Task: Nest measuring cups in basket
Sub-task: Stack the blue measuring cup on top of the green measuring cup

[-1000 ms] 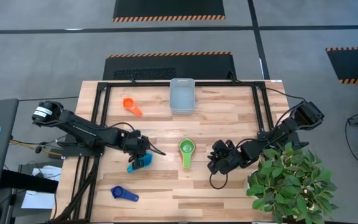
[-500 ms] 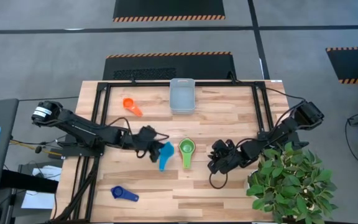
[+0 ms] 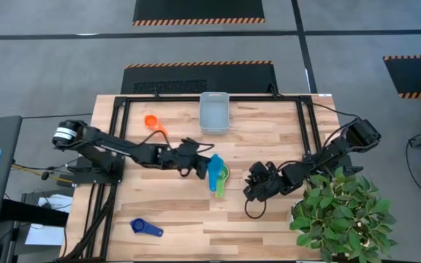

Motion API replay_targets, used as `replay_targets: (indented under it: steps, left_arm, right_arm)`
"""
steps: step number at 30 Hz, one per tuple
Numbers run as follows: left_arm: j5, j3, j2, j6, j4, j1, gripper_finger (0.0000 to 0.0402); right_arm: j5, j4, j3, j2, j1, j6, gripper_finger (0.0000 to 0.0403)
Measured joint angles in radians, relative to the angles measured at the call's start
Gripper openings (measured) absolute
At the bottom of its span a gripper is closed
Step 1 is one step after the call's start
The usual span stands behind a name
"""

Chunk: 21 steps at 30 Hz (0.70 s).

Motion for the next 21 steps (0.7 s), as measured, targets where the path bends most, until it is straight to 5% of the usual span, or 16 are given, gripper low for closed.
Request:
replay_targets:
  steps: [8,21]
  left_arm:
    - [0.001,0.131,0.154,-0.054,-0.089,-0.001,0.0000]
    - [-0.011,0.136,0.207,-0.184,-0.131,-0.001,0.0021]
  right_arm:
    - [0.000,-0.015,0.000,0.000,0.023,0.008,0.0121]
    - [0.001,-0.017,0.000,0.000,0.036,0.010,0.0121]
